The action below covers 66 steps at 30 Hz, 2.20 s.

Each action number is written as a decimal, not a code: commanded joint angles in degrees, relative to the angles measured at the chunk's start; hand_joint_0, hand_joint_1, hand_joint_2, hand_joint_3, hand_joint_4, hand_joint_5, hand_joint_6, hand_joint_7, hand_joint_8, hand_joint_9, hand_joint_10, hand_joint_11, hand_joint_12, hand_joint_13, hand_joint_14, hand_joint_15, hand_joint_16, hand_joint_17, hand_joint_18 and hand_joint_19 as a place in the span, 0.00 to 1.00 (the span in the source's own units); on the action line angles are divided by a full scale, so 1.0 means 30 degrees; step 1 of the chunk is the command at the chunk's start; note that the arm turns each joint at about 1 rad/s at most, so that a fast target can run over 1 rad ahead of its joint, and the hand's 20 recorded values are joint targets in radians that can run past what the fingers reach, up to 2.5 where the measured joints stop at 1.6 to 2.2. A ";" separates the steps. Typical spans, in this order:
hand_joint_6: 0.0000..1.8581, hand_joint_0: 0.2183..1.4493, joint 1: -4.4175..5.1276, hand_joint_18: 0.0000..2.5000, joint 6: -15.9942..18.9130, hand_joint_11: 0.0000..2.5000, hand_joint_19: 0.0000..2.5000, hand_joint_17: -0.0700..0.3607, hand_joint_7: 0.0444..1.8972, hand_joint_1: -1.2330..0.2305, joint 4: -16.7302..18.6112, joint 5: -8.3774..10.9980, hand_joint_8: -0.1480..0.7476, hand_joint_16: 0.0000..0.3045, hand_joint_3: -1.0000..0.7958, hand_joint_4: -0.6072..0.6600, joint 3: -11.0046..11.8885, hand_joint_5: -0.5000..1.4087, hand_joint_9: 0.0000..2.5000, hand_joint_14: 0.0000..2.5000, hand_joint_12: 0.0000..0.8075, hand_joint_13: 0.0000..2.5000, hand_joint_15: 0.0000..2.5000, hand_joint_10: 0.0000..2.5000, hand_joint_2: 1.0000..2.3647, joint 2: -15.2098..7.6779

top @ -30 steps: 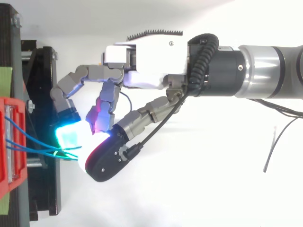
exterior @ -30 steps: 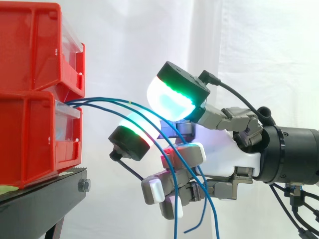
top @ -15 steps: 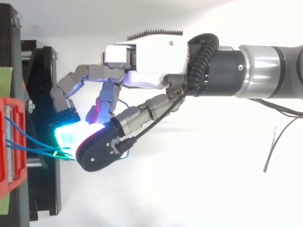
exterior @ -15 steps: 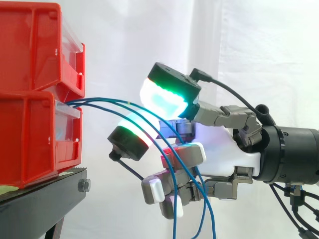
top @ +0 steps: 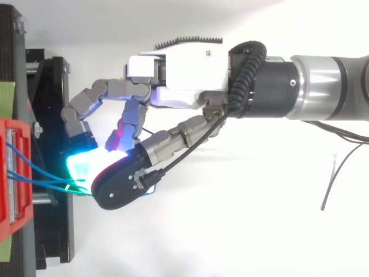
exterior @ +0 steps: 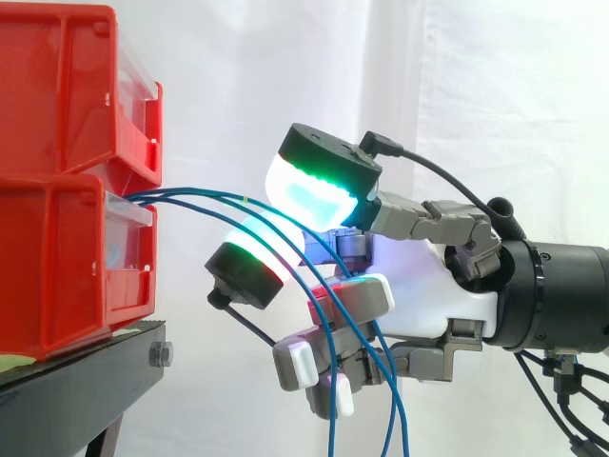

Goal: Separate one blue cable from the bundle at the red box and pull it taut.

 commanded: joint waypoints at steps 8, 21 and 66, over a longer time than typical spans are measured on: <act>0.37 0.24 -0.0006 0.38 0.0005 0.39 0.32 0.46 0.65 0.42 -0.0035 0.0006 0.56 0.19 0.28 0.54 0.0000 0.22 0.53 0.01 0.52 0.40 0.25 0.01 0.00 -0.0010; 0.39 0.30 -0.0006 0.36 0.0005 0.40 0.33 0.43 0.65 0.30 -0.0064 0.0006 0.54 0.17 0.35 0.52 0.0000 0.21 0.51 0.01 0.49 0.39 0.25 0.01 0.01 -0.0010; 0.46 0.28 -0.0094 0.36 -0.1899 0.13 0.27 0.46 0.60 0.33 -0.6392 -0.0346 0.52 0.19 0.54 0.38 -0.0176 0.22 0.31 0.00 0.49 0.30 0.16 0.00 0.01 0.1865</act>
